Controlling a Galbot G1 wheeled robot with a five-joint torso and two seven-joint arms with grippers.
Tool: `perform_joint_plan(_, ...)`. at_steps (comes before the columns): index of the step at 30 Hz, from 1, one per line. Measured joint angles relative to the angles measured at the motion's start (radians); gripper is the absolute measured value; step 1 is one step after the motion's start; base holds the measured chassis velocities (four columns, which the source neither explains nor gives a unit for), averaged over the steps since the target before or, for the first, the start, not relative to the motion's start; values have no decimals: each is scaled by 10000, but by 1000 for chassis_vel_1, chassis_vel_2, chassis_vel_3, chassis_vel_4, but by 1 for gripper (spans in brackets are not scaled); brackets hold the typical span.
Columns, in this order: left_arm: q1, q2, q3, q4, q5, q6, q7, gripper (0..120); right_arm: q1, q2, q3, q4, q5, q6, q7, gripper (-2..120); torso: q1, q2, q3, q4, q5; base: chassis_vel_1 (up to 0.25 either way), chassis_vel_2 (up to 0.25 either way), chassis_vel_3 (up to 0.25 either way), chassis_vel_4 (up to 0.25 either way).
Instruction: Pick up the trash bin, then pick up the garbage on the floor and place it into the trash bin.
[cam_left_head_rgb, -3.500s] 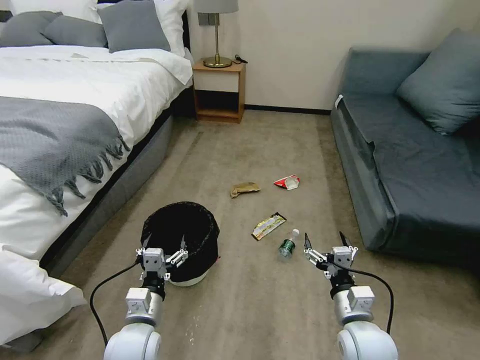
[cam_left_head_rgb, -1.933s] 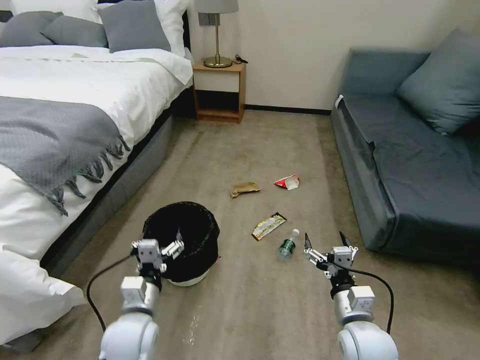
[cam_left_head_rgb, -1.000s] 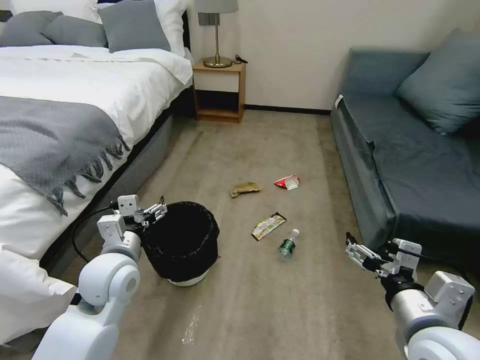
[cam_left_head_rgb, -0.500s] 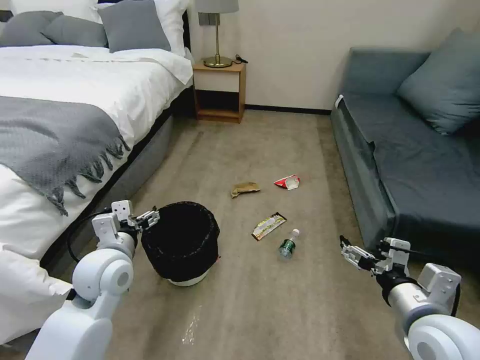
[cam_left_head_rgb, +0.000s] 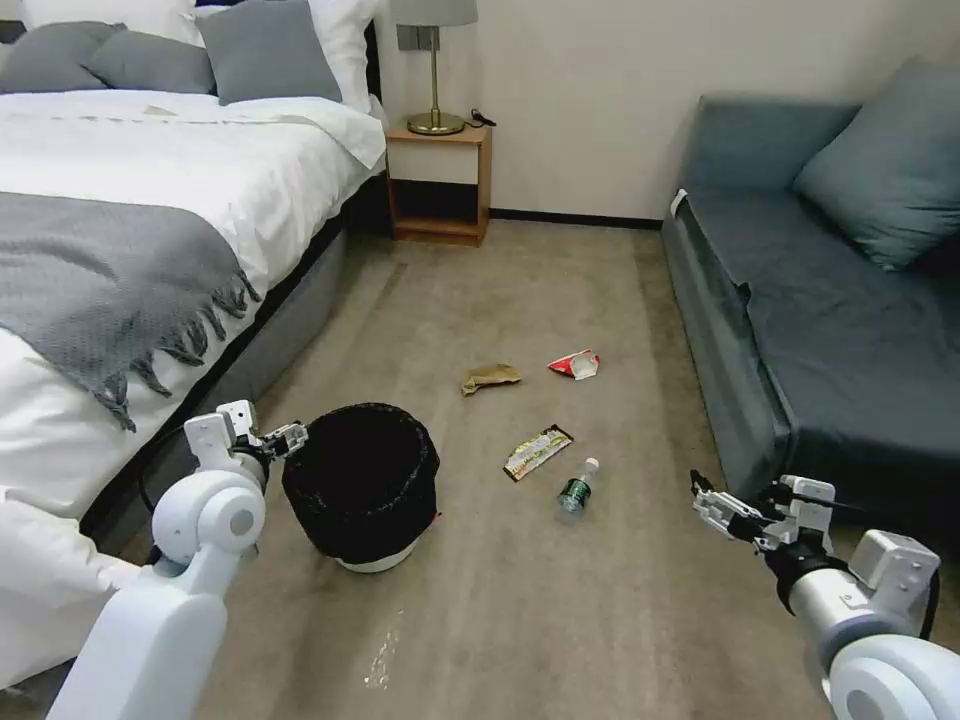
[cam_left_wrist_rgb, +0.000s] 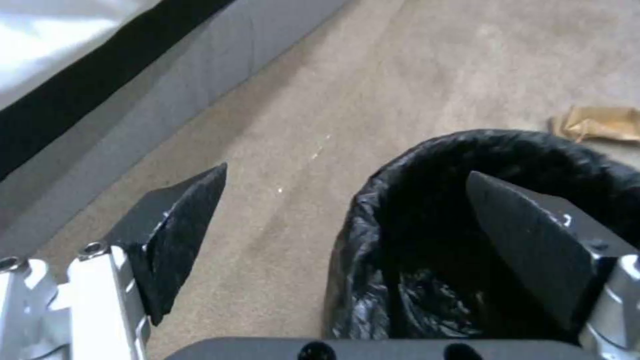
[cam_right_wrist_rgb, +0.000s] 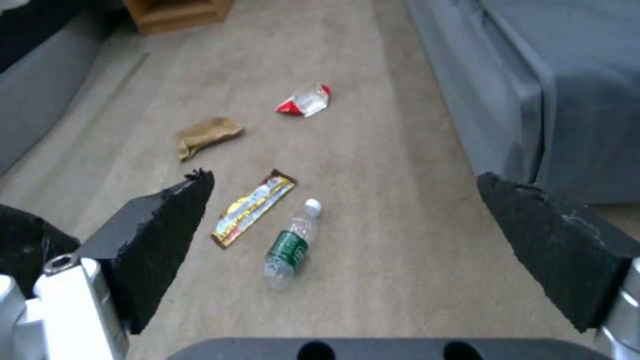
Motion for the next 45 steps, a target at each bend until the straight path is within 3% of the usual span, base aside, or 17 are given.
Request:
perform_joint_plan(12, -383, -332, 347, 1435, 510, -255, 380, 98, -123, 67, 26, 78, -120, 31, -27, 100, 0, 0, 0, 0, 1, 0, 0, 0, 0)
perform_joint_plan(29, -645, -527, 807, 2294, 668, -315, 830, 95, -323, 194, -23, 113, -235, 31, -47, 100, 0, 0, 0, 0, 0, 0, 0, 0, 0)
perform_joint_plan(34, -645, -547, 812, 2359, 609, -224, 835, 78, -365, 234, -74, 165, -242, 22, -55, 100, 0, 0, 0, 0, 1, 0, 0, 0, 0)
perform_joint_plan(36, -645, -548, 812, 2374, 597, -202, 835, 77, -372, 240, -84, 171, -242, 20, -55, 100, 0, 0, 0, 0, 0, 0, 0, 0, 0)
perform_joint_plan(37, -643, -559, 808, 2414, 571, -147, 834, 68, -387, 251, -110, 191, -242, 14, -56, 100, 0, 1, 0, 0, 1, 0, 0, 0, 0)
perform_joint_plan(45, -593, -584, 762, 2453, 510, -19, 828, 43, -407, 255, -156, 299, -209, -104, -60, 100, 0, 0, -1, 0, 0, 0, 0, 0, 0)
